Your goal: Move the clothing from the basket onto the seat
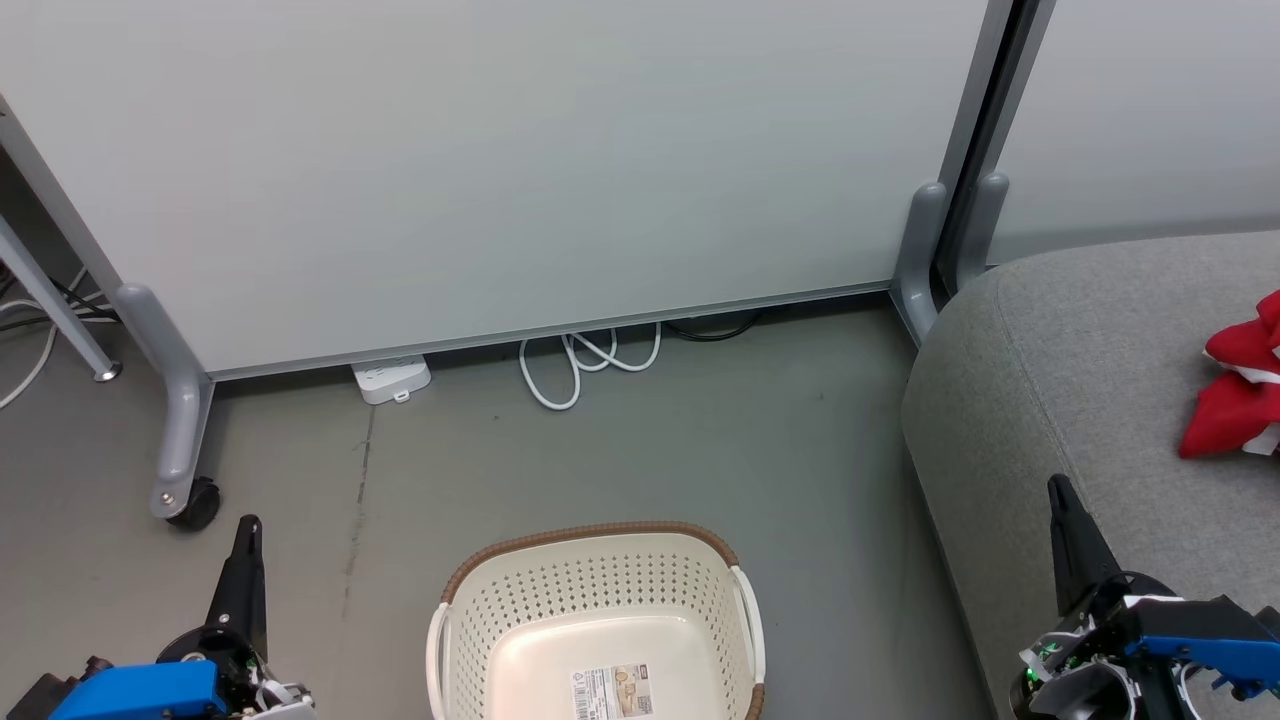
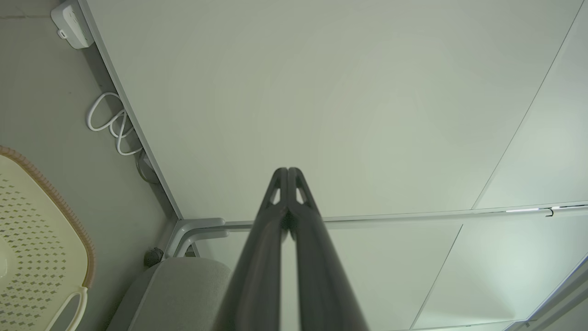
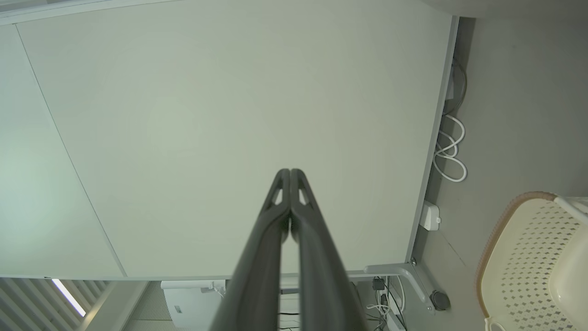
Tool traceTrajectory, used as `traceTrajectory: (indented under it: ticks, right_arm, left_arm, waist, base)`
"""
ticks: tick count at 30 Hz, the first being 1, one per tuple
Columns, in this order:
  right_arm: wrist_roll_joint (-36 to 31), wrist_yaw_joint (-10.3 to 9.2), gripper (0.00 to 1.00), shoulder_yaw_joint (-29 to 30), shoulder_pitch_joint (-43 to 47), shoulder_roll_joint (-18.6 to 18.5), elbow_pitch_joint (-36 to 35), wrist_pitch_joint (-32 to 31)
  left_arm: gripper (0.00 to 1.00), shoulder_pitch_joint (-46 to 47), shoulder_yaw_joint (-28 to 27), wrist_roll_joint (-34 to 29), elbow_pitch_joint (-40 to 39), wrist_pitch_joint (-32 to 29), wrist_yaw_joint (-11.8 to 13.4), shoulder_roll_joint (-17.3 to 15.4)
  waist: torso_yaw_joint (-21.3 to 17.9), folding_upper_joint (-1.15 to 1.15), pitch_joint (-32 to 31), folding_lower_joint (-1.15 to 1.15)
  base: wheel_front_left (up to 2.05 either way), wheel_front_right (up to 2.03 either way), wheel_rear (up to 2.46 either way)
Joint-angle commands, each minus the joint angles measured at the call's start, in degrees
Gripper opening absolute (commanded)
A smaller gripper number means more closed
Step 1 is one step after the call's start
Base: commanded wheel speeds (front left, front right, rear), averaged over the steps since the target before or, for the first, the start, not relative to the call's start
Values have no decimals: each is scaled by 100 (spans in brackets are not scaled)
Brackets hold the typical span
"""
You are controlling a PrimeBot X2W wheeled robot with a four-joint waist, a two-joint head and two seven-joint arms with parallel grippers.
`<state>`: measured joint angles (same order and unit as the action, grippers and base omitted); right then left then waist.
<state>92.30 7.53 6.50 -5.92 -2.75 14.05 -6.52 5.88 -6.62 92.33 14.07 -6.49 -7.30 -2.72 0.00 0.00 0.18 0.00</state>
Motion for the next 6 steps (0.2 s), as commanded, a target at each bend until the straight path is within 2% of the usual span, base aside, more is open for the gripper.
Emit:
traceTrajectory:
  ticks: [1, 6]
  right_arm:
    - [21, -8, 0, 8, -65, -23, 3, -7]
    - [22, -8, 0, 8, -65, -23, 3, -7]
  left_arm:
    - [0, 65, -3, 16, -25, -29, -35, -30]
    - [0, 65, -3, 16, -25, -28, -35, -30]
  waist:
    - [0, 0, 0, 0]
    - [0, 0, 0, 0]
  base:
    - [0, 0, 0]
    - [0, 0, 0]
